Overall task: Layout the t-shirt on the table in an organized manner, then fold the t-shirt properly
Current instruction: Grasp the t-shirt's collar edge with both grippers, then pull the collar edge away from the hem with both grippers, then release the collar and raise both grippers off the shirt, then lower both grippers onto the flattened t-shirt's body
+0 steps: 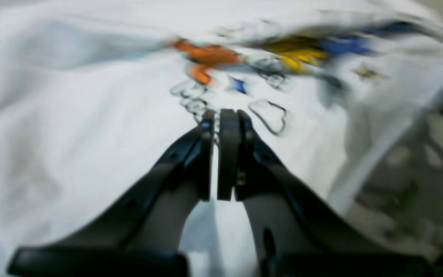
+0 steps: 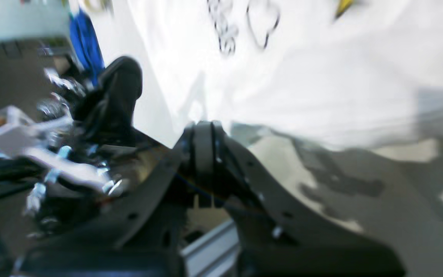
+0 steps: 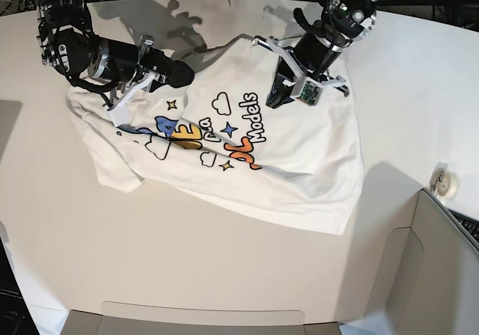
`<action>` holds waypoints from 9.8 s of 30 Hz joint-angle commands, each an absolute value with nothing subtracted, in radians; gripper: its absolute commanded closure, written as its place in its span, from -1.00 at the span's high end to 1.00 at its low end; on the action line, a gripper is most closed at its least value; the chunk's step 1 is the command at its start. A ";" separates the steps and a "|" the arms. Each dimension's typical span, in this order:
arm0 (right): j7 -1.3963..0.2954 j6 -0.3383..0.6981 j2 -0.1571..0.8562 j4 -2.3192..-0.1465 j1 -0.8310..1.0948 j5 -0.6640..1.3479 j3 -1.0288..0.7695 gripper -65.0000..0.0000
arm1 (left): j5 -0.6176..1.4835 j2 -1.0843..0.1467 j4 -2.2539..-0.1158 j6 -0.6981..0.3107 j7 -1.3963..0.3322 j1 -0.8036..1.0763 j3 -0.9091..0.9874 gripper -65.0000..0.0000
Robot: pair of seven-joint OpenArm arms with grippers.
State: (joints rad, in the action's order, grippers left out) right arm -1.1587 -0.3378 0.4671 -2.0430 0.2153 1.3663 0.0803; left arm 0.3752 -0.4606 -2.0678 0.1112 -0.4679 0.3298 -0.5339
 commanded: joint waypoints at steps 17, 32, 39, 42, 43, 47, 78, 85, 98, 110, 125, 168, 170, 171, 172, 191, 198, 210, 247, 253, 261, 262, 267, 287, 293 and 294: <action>-1.182 -0.341 0.487 -2.057 0.248 1.121 0.174 -1.00 | 0.541 -0.501 -1.747 0.013 -0.700 0.291 -0.479 -0.92; -1.185 -0.341 0.737 -2.057 0.364 1.122 0.168 -1.00 | 0.234 -0.501 -1.664 0.013 -0.702 0.295 -0.328 -0.92; -1.182 -0.341 0.717 -2.058 0.366 1.204 0.096 -1.00 | 0.229 -0.496 -1.664 0.013 -0.702 0.300 -0.332 -0.92; -1.184 -0.341 0.631 -2.060 0.340 1.362 0.071 -1.00 | 0.229 -0.495 -1.664 0.013 -0.702 0.300 -0.332 -0.92; -1.184 -0.341 0.605 -2.061 0.318 1.415 0.085 -1.00 | 0.229 -0.495 -1.664 0.013 -0.702 0.300 -0.332 -0.92; -1.184 -0.341 0.503 -2.061 0.251 1.484 0.153 -1.00 | 0.229 -0.495 -1.664 0.013 -0.702 0.297 -0.332 -0.92; -1.182 -0.549 0.639 -1.997 0.274 0.928 0.444 -1.00 | 0.229 -0.501 -1.666 0.013 -0.694 0.289 -0.326 -0.92; -1.182 -0.549 0.654 -1.965 0.344 0.699 0.424 -1.00 | 0.229 -0.501 -1.666 0.013 -0.694 0.289 -0.326 -0.92; -1.164 -0.547 0.647 -2.061 0.538 0.593 0.077 -1.00 | 0.229 -0.498 -1.687 0.013 -0.702 0.291 -0.331 -0.92; -1.052 -0.553 0.545 -2.066 0.371 0.631 0.286 -1.00 | 0.229 -0.498 -1.704 0.013 -0.704 0.292 -0.326 -0.92; -0.892 -0.553 0.549 -2.066 0.285 0.634 0.285 -1.00 | 0.229 -0.496 -1.699 0.013 -0.704 0.291 -0.325 -0.92; -0.898 -0.561 0.567 -2.006 0.200 0.627 0.661 -1.00 | 0.228 -0.496 -1.681 0.013 -0.697 0.262 -0.325 -0.92; -0.898 -0.561 0.587 -1.992 0.200 0.627 0.657 -1.00 | 0.228 -0.496 -1.681 0.013 -0.697 0.263 -0.325 -0.92; -0.898 -0.561 0.598 -1.985 0.200 0.627 0.657 -1.00 | 0.228 -0.495 -1.681 0.013 -0.697 0.263 -0.325 -0.92; -0.898 -0.561 0.611 -1.980 0.200 0.627 0.657 -1.00 | 0.228 -0.495 -1.682 0.013 -0.697 0.263 -0.325 -0.92; -0.898 -0.558 0.816 -1.896 0.188 0.513 0.656 -1.00 | 0.228 -0.492 -1.682 0.013 -0.702 0.265 -0.329 -0.93; -0.895 -0.556 0.895 -1.840 0.154 0.479 0.656 -1.00 | 0.228 -0.492 -1.682 0.013 -0.702 0.265 -0.325 -0.93; -0.895 -0.344 0.892 -1.687 0.113 0.309 0.535 -1.00 | 0.228 -0.495 -1.784 0.013 -0.849 0.344 -0.323 -0.93; -0.898 -0.171 0.667 -1.959 0.197 0.145 0.114 -1.00 | 0.229 -0.423 -1.998 0.105 -0.946 0.696 -0.329 -0.93; -0.898 -0.171 0.613 -1.959 0.159 0.143 0.114 -1.00 | 0.229 -0.423 -2.064 0.105 -1.006 0.723 -0.326 -0.93; -0.900 -0.171 0.522 -1.959 0.061 0.143 0.119 -1.00 | 0.229 -0.420 -2.089 0.159 -0.918 0.690 -0.314 -0.92; -0.900 -0.171 0.507 -1.959 0.048 0.143 0.122 -1.00 | 0.229 -0.418 -2.091 0.193 -0.883 0.670 -0.309 -0.92; -0.900 -0.171 0.452 -1.959 0.005 0.143 0.124 -1.00 | 0.229 -0.410 -2.092 0.257 -0.753 0.568 -0.308 -0.91; -0.986 -0.170 0.374 -1.656 -0.236 0.143 0.251 -1.00 | 0.231 -0.409 -2.052 0.251 -0.929 0.111 -0.255 -0.91; -0.954 -0.170 0.329 -1.440 -0.410 0.143 0.390 -1.00 | 0.234 -0.406 -1.985 0.251 -0.961 -0.088 -0.269 -0.91; -0.952 -0.170 0.325 -1.389 -0.438 0.143 0.417 -1.00 | 0.234 -0.406 -1.951 0.251 -0.960 -0.128 -0.285 -0.91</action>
